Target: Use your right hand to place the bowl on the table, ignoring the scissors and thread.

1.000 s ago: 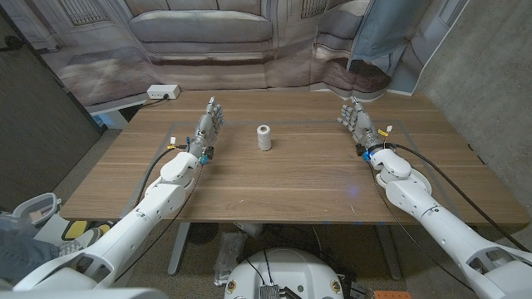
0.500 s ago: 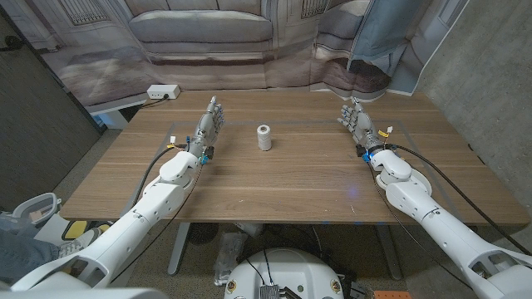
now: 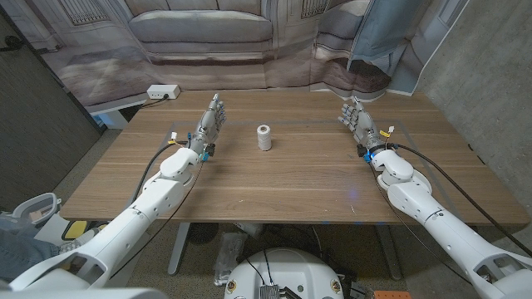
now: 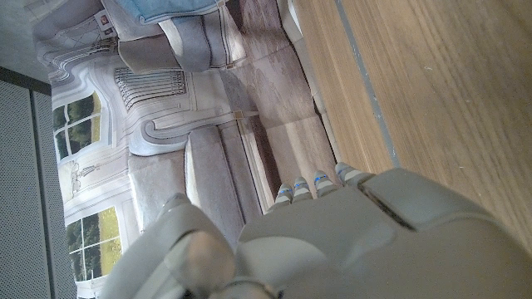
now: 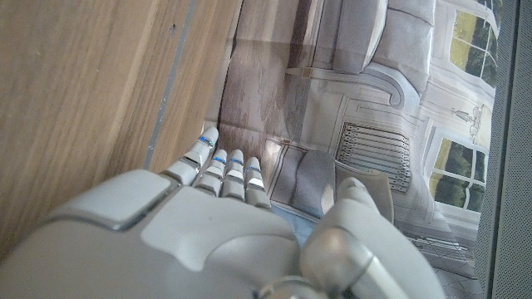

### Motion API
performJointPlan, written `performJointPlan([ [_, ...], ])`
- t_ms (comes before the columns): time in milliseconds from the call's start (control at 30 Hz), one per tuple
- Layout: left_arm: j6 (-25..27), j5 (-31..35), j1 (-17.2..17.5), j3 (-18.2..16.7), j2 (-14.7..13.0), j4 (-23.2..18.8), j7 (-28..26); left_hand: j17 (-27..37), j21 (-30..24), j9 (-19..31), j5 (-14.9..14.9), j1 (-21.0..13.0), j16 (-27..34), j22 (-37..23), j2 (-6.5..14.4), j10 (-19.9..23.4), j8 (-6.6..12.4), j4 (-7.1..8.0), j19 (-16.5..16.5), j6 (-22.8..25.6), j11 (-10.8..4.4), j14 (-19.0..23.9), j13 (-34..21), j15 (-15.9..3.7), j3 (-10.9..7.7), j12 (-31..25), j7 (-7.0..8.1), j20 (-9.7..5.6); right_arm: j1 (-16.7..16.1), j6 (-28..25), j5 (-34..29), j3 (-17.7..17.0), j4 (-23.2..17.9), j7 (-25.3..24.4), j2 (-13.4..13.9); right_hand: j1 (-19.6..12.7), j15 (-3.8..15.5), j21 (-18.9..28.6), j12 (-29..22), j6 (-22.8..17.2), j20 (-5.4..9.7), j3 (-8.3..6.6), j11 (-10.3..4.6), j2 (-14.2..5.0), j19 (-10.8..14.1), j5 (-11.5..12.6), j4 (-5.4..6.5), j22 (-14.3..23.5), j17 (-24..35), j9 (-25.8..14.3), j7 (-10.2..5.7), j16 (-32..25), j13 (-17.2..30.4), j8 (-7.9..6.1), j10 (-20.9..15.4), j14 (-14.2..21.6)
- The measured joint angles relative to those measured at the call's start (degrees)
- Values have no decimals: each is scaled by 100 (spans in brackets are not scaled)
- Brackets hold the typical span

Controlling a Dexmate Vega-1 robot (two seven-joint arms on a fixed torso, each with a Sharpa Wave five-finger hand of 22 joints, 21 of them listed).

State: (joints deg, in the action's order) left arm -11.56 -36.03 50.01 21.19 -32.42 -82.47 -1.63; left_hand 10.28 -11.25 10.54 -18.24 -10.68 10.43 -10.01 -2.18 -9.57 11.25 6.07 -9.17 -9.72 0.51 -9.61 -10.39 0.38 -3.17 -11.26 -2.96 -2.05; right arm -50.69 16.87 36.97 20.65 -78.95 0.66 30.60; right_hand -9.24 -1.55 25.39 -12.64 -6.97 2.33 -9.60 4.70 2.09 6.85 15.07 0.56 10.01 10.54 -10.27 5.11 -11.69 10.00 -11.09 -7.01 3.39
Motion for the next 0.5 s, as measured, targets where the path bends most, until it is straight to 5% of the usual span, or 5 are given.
performJointPlan([
  [500,157,27,-51,18,-53,-114,-56,-1,0,-1,0,-83,0,1,23,0,0,0,0,0,0,0,-1,0,0,0,0,0,-49,10,-10,-31,-187,37,98,-22,11,0,0,0,-8,0,40,-23,48,0,0,-1,0,1,0,0,-1,0,-57,51],
])
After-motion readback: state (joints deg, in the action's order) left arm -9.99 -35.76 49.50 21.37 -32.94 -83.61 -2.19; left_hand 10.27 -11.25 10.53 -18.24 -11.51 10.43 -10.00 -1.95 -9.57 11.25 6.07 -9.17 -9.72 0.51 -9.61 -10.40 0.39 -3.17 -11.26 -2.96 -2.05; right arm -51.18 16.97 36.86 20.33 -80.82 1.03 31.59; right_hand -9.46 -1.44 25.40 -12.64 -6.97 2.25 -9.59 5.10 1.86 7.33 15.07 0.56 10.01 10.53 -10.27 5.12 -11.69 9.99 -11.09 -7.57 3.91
